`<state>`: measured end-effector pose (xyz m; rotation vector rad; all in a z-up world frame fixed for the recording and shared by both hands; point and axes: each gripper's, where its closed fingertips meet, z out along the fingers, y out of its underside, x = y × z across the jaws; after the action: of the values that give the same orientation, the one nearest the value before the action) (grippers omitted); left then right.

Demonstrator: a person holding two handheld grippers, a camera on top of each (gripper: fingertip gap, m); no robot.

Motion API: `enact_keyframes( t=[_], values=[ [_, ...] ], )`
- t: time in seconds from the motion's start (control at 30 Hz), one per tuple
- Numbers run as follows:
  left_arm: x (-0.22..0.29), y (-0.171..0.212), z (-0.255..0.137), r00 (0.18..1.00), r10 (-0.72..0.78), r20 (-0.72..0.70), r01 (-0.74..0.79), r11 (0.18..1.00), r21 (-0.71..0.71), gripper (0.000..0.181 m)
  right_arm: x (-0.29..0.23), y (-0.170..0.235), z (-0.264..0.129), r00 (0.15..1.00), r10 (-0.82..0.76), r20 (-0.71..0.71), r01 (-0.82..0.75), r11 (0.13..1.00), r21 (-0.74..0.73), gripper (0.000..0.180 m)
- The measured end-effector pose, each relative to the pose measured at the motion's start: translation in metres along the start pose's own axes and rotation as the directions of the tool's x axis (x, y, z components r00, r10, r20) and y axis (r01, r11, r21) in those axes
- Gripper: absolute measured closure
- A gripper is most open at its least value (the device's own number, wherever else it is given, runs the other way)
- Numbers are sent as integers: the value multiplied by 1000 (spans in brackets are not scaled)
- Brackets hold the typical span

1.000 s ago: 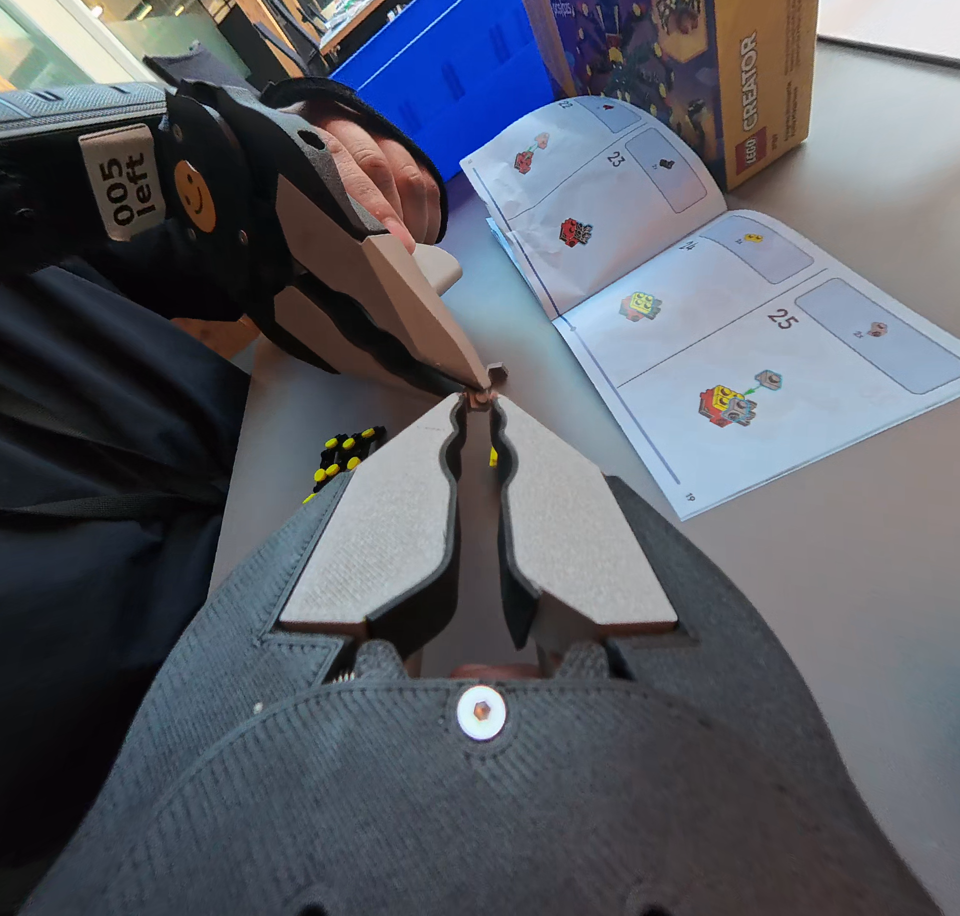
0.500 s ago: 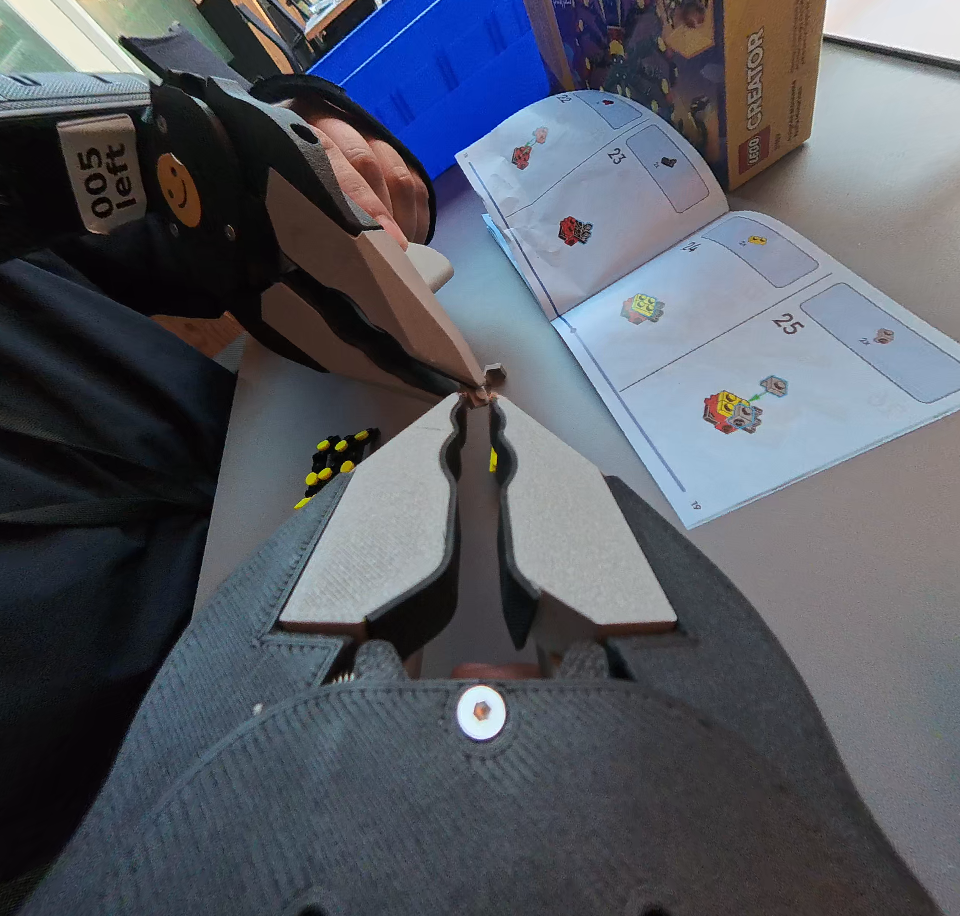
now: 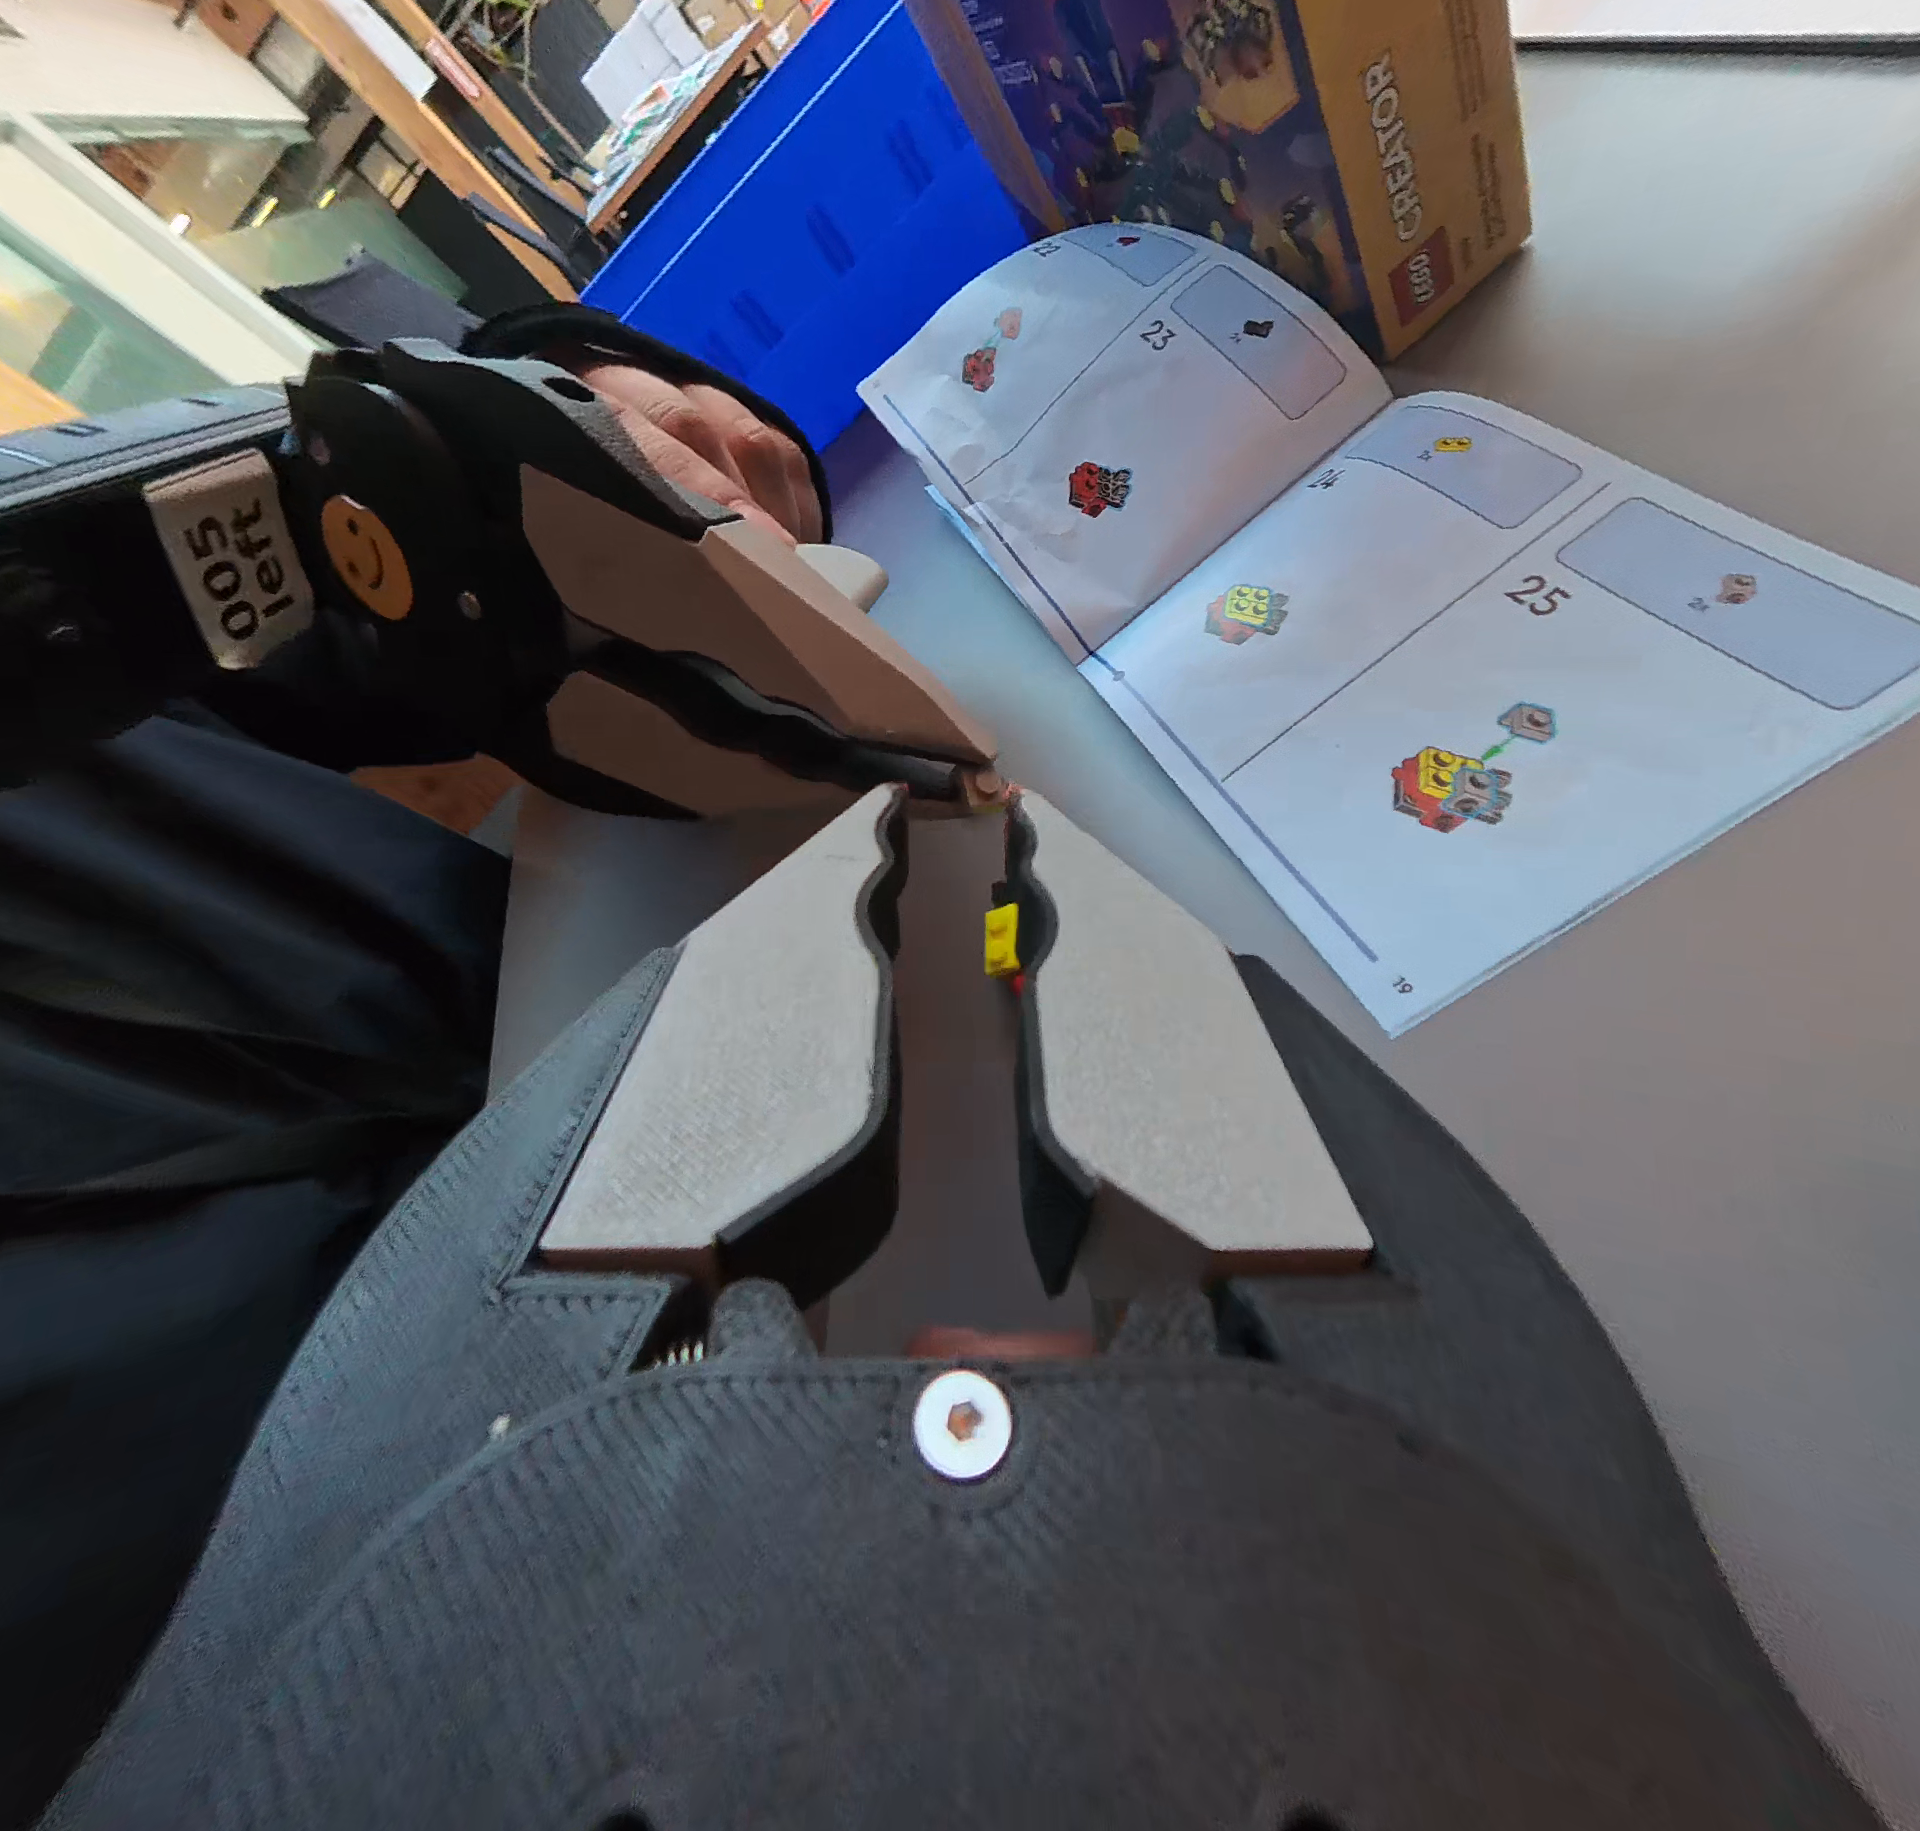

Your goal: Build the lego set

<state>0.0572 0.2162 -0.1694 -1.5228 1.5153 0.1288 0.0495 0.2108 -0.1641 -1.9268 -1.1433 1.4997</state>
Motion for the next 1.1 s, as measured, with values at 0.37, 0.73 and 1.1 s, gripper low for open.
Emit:
enact_keyframes(
  t=[0.37,0.73,1.1],
  values=[
    [-10,-2,2,996,-1,89,5,999,-44,176,4,-11,0,995,9,-102,-2,997,73,167],
    [-15,1,3,995,-48,90,51,998,-33,176,2,-16,-5,993,-20,-116,31,995,93,167],
    [-17,-1,1,994,-32,109,35,999,-27,177,3,-17,-3,989,-37,-144,52,994,95,169]
  ],
)
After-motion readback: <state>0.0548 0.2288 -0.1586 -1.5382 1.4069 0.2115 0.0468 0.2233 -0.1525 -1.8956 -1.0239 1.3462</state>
